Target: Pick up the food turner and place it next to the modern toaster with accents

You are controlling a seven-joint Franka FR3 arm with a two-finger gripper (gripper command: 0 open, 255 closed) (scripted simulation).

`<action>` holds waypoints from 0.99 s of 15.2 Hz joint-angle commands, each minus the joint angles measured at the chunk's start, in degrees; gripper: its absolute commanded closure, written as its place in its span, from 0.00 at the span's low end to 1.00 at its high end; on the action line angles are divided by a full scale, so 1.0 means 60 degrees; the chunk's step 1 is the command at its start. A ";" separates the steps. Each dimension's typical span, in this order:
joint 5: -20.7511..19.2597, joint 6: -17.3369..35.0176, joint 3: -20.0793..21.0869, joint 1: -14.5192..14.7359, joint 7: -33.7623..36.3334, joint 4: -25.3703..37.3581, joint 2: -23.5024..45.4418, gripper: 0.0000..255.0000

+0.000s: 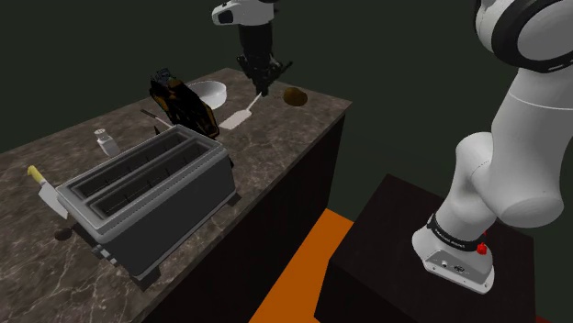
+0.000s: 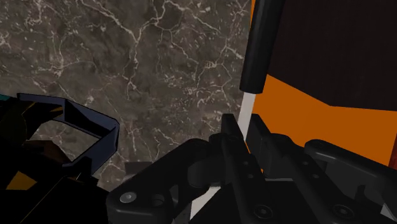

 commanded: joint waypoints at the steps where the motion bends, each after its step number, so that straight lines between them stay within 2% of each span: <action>1: 0.0007 0.0263 0.0029 0.0034 0.0030 -0.0304 -0.0030 1.00; 15: -0.0030 0.2096 0.0041 0.0067 0.0139 -0.2251 -0.0144 1.00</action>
